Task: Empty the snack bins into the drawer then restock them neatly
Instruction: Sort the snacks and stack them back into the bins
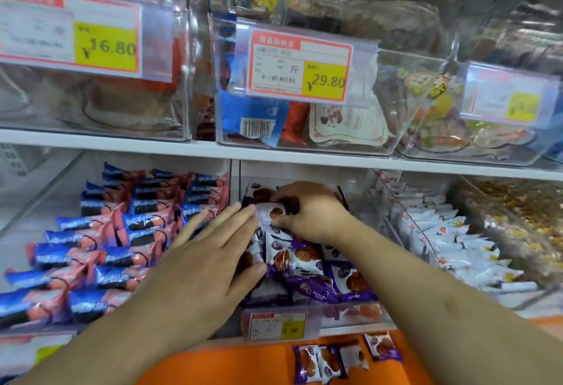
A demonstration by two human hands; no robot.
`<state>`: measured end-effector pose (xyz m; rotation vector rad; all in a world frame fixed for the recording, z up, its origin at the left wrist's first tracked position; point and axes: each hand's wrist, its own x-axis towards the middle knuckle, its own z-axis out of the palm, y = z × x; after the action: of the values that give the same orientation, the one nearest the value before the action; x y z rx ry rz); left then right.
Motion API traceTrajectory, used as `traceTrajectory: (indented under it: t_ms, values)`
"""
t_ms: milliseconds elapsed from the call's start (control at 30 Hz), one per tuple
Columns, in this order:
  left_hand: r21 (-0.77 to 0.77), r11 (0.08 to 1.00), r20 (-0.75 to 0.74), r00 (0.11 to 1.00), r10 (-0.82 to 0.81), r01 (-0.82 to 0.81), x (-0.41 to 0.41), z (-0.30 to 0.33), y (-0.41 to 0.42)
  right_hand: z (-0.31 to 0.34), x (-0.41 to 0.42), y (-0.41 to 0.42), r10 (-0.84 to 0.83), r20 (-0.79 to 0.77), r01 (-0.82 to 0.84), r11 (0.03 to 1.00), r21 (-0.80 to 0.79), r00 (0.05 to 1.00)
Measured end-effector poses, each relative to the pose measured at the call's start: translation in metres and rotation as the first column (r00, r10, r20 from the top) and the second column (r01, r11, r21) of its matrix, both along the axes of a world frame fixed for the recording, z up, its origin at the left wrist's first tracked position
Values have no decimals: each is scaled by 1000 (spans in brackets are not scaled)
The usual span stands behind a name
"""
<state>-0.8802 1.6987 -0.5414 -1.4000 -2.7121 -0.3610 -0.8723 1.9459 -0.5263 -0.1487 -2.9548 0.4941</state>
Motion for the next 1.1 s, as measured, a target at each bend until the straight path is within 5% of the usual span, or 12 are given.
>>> traceTrajectory:
  t_ms: [133, 300, 433, 667, 867, 1100]
  values:
    - [-49, 999, -15, 1000, 8, -9, 0, 0, 0, -15, -11, -1, 44, 23, -46, 995, 89, 999]
    - [-39, 999, 4, 1000, 6, -5, -1, -1, 0, 11, 18, 12, -4, 59, 20, 963, -270, 998]
    - [-24, 1000, 8, 1000, 7, -7, 0, -3, 0, 3, 38, 4, 92, 206, -44, 974, -224, 974]
    - [-29, 1000, 21, 1000, 11, -10, 1, 0, 0, 18, 50, 23, 9, 86, 21, 941, -338, 996]
    - [-7, 1000, 15, 1000, 6, -6, 0, -2, 1, 14, 48, 44, -14, 64, 32, 953, -300, 998]
    - [-4, 1000, 8, 1000, 7, -7, 1, -3, 1, -17, 20, 41, -7, 59, 9, 1000, -30, 998]
